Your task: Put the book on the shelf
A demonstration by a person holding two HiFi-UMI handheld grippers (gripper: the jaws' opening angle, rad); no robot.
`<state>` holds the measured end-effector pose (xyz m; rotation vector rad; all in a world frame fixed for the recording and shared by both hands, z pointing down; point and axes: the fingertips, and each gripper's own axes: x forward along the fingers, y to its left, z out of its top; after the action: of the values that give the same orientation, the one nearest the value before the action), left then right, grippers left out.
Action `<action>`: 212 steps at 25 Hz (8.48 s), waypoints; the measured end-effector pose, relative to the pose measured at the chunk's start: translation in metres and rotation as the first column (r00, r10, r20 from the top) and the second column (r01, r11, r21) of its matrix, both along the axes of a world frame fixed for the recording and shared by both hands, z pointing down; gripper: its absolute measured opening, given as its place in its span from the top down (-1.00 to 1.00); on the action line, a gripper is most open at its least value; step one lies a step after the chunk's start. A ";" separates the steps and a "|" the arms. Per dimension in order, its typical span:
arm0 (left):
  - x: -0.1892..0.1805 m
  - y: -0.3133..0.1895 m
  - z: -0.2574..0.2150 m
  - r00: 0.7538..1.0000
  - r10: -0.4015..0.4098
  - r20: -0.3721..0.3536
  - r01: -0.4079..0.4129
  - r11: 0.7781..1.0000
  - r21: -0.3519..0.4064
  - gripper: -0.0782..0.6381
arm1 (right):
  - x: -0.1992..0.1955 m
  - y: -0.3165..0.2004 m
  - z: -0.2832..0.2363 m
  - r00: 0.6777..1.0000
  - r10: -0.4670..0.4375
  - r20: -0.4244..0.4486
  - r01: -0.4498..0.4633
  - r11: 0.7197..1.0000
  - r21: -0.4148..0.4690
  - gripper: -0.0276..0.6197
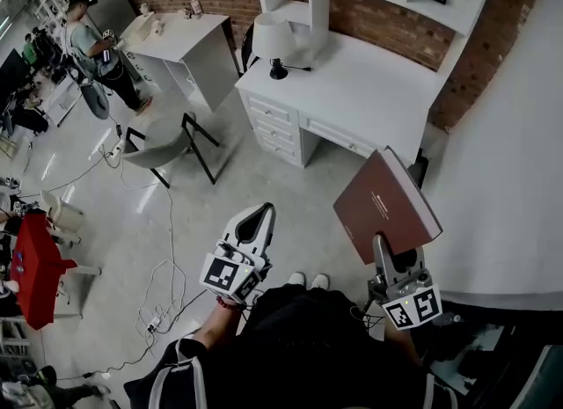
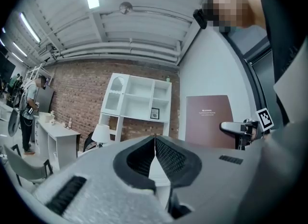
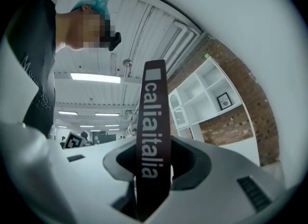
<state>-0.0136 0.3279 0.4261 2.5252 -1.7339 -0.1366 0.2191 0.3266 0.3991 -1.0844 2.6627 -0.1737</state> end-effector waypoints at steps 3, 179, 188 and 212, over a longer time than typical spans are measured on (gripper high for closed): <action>0.011 0.000 -0.002 1.000 -0.009 0.027 0.008 1.000 0.016 0.73 | 0.011 0.001 0.001 1.000 -0.013 0.000 0.013 0.999 0.033 0.45; -0.151 -0.776 -0.097 0.994 0.034 0.107 -0.054 0.981 0.186 0.73 | -0.303 -0.963 -0.158 0.948 0.232 -0.218 -0.178 0.953 0.244 0.13; -0.146 -0.772 -0.094 0.993 0.039 0.107 -0.057 0.983 0.174 0.73 | -0.279 -0.939 -0.158 0.966 0.209 -0.152 -0.168 0.955 0.245 0.13; -0.090 -0.712 -0.081 0.984 0.142 0.111 -0.163 0.963 0.213 0.73 | -0.185 -0.771 -0.120 0.967 0.202 -0.157 -0.146 0.940 0.309 0.80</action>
<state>-0.1039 -0.3841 0.3447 2.8581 -1.6286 -0.2149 0.0340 -0.4447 0.2794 -1.2786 2.6164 0.3677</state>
